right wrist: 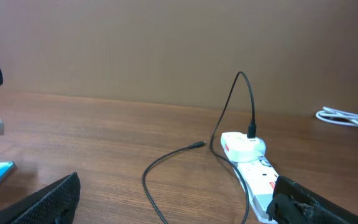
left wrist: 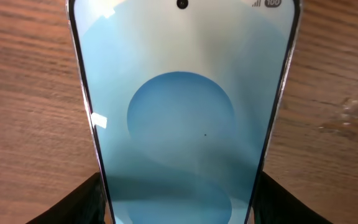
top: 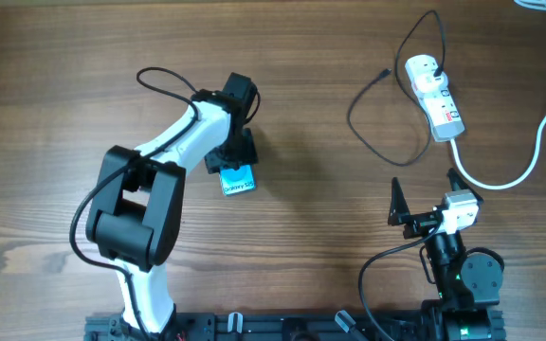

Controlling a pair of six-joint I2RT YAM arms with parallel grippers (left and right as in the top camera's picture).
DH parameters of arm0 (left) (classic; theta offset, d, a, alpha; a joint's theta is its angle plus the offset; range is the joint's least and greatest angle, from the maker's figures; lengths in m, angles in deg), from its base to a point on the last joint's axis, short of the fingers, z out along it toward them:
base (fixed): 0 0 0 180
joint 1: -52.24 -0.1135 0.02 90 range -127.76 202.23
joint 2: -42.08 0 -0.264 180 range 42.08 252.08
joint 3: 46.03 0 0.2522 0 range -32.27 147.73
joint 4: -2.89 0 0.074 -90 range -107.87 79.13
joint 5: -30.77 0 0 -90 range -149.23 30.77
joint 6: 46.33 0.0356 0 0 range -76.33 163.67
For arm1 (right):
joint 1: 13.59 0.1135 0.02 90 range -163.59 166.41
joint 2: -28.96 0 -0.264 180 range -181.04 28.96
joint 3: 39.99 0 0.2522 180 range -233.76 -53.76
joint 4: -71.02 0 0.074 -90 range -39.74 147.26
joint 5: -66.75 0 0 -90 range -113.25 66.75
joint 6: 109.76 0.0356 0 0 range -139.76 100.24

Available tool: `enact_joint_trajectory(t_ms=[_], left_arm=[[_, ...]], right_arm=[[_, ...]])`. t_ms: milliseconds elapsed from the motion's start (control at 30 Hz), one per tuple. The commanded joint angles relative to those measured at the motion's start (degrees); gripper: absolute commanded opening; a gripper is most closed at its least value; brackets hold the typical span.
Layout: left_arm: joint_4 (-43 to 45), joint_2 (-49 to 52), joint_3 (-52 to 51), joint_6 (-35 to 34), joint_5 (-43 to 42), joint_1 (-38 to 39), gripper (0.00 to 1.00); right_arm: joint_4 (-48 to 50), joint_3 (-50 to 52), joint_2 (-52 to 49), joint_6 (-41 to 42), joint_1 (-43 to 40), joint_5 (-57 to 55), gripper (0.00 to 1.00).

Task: Plug charger to phone and switch on socket
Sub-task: 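Lift the phone with the left gripper and tilt it upright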

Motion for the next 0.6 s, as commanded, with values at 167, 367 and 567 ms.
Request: enact_joint_trajectory(t_ms=[167,367,567], left_arm=[[-3.6,1.6,5.2,-1.0,-0.8,-1.3,0.52],[-4.7,-0.3,5.5,-1.0,0.1,-1.3,0.53],[-10.1,-4.4,10.8,-1.0,0.0,-1.3,0.52]], right_arm=[[0.3,0.1,0.4,-1.0,0.3,-0.3,1.0],[0.3,0.1,0.4,-1.0,0.3,-0.3,1.0],[0.3,0.1,0.4,-1.0,0.3,-0.3,1.0]])
